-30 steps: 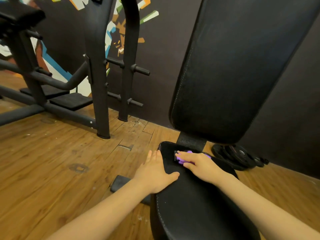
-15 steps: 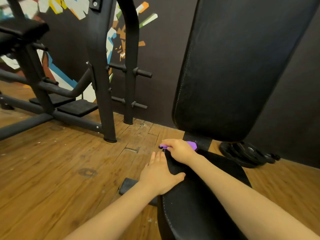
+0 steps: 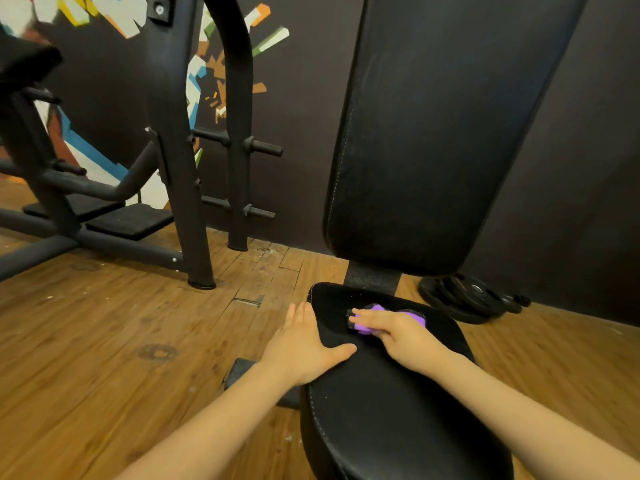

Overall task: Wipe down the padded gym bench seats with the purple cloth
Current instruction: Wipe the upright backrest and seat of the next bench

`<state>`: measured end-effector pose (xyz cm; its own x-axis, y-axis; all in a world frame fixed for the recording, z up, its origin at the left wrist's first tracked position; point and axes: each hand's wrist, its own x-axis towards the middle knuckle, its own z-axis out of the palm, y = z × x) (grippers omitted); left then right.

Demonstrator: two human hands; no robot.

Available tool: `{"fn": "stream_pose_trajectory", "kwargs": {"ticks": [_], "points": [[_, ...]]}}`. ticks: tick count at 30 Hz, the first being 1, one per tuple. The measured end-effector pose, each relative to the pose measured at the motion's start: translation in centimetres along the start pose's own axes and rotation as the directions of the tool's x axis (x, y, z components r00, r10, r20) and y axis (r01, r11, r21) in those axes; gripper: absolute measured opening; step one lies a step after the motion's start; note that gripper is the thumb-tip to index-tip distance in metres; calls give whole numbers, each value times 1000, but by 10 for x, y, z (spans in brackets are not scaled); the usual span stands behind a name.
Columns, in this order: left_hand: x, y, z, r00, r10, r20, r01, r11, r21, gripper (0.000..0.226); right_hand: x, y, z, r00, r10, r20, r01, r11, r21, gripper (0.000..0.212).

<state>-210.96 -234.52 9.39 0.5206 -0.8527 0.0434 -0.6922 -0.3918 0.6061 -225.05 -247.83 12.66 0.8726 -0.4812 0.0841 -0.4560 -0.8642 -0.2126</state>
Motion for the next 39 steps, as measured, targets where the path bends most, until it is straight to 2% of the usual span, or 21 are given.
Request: {"fn": "stream_pose_trajectory", "kwargs": {"ticks": [5,10,12,15,18,20,22,24,26,29,33,34,37,39], "points": [[-1,-2,0,999,35,-8,-35,999,-5,106,-36,65,-19,936,328,-126,-323,944,61,39],[-1,1,0,1000,18,-13,-18,1000,11,104,-18,57,-16,881,453,-136,-459,888,-20,40],[-1,1,0,1000,14,-10,-14,1000,21,104,0,37,-10,893,419,-165,-437,895,-88,33],[1,1,0,1000,6,-3,-6,1000,14,104,31,-3,0,961,235,-146,-250,963,-99,27],[3,-2,1,1000,16,18,-16,1000,3,104,61,-41,10,995,86,-46,-91,988,-125,40],[3,-3,0,999,25,28,-25,1000,1,104,68,-38,8,993,116,22,-111,980,-163,48],[3,-5,0,999,31,33,-31,1000,2,104,61,-9,1,982,186,-24,-187,972,-141,48],[2,-5,1,999,34,30,-34,999,3,104,48,25,-8,944,321,-76,-328,937,-119,44],[1,-3,0,999,38,19,-39,999,5,103,43,42,-15,913,402,-72,-408,906,-116,44],[3,-1,1,999,37,7,-37,999,10,102,42,25,-12,935,343,-95,-353,928,-121,43],[6,0,2,1000,21,19,-22,999,32,102,16,-7,6,999,12,-47,-16,996,-87,45],[6,0,1,1000,15,23,-16,999,37,102,12,-7,4,999,-3,-49,0,998,-64,44],[2,0,-1,1000,11,19,-12,999,43,99,9,14,-12,990,126,-62,-128,992,-21,39],[1,1,-1,1000,13,21,-14,999,43,98,2,28,-21,978,203,-42,-205,978,-28,45]]}}
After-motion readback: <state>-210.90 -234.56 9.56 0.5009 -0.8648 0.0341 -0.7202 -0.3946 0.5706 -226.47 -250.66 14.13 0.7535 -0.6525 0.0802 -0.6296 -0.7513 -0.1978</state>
